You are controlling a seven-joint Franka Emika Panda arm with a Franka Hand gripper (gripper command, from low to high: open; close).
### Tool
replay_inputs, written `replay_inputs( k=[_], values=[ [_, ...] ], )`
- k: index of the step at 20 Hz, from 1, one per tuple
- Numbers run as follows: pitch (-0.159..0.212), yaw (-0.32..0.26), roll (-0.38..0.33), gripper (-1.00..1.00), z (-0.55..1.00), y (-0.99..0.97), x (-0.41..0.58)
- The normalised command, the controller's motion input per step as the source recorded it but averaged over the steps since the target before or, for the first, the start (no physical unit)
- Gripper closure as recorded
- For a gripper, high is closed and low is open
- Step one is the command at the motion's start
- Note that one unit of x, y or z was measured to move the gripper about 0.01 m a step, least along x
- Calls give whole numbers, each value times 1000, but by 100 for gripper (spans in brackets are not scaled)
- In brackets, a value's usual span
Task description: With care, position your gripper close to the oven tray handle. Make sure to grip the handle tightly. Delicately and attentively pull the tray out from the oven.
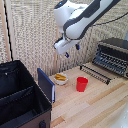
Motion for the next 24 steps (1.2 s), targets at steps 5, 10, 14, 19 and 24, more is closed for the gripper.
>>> replay_inputs(
  k=[5, 10, 14, 19, 24],
  values=[
    [-52, 37, -259, -100, -4, -686, -122],
    [-56, 71, -256, -100, -105, -578, -16],
    [-24, 115, -293, -100, -135, -427, 0],
    [1, 143, -300, -100, -233, -372, 0],
    [11, 149, -238, -100, -314, -425, 0]
  ],
)
